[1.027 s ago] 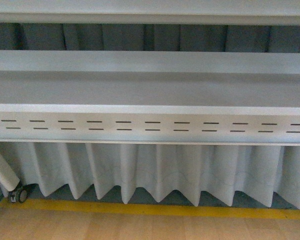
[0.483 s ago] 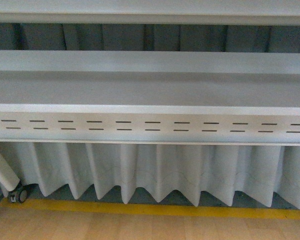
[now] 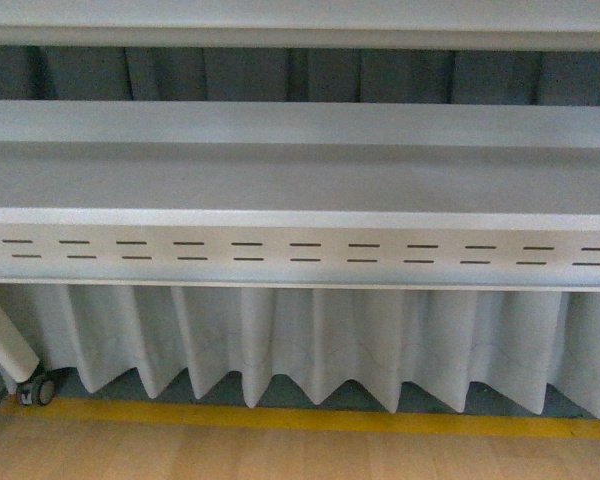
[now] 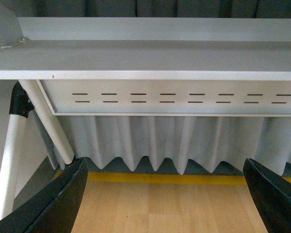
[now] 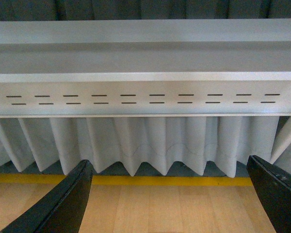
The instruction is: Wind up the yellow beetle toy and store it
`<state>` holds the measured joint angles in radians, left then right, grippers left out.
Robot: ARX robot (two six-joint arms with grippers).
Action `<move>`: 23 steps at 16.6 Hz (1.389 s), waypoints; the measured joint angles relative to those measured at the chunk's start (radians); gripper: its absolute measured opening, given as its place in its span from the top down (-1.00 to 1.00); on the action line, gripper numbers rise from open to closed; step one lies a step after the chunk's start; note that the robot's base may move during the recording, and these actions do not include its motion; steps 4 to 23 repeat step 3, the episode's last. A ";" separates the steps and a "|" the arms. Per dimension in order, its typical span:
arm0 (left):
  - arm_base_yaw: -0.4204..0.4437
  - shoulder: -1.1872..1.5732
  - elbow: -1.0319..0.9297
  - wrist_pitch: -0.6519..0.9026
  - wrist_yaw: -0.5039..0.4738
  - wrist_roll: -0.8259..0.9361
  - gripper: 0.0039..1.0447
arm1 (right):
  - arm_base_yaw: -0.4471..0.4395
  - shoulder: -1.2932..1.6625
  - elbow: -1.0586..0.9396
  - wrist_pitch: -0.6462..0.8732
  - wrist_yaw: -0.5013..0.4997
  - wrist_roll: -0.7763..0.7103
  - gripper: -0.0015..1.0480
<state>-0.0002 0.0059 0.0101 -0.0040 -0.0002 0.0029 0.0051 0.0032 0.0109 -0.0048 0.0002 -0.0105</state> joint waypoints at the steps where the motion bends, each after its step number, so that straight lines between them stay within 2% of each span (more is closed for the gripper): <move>1: 0.000 0.000 0.000 0.000 0.000 0.000 -0.88 | 0.000 0.000 0.000 0.000 0.000 0.000 -0.87; 23: 0.000 0.000 0.000 0.000 0.000 0.000 -0.88 | 0.000 0.000 0.000 0.000 0.000 0.000 -0.87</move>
